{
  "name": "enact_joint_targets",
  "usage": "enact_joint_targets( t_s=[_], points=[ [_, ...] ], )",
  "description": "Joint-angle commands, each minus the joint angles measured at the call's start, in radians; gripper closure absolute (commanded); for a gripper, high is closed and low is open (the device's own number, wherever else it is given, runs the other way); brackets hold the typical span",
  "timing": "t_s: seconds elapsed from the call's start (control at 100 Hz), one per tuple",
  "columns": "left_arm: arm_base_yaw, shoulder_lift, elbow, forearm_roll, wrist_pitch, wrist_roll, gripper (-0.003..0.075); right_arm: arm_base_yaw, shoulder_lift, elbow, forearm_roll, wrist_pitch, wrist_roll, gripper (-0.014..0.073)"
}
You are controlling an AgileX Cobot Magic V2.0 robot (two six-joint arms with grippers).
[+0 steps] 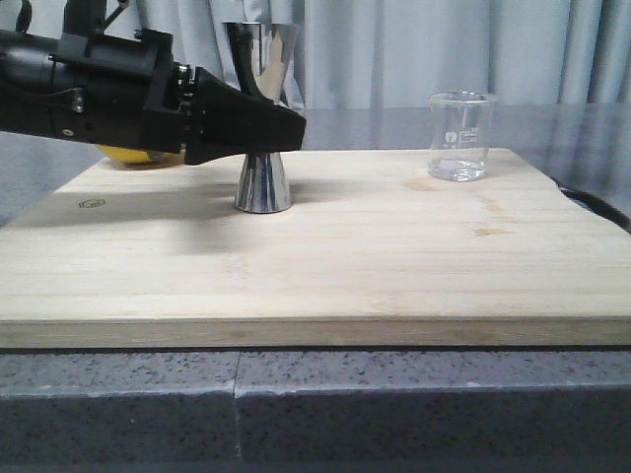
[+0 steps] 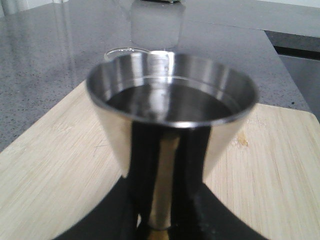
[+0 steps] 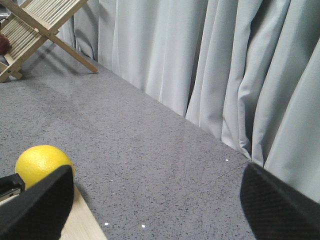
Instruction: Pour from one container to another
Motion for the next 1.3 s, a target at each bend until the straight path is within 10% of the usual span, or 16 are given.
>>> enact_joint_targets(
  t_s=[0.0,0.46,1.29],
  points=[
    [0.002,-0.04,-0.029,-0.078,0.116,0.002,0.0738,-0.001,-0.047,-0.033,0.055,0.033,0.0,-0.0017],
    [0.002,-0.04,-0.029,-0.076,0.116,-0.039,0.0314,-0.001,-0.047,-0.033,0.055,0.033,0.0,-0.0017],
    [0.043,-0.138,-0.029,0.115,0.01,-0.173,0.0245,-0.001,-0.047,-0.033,0.055,0.033,0.0,-0.0017]
  ],
)
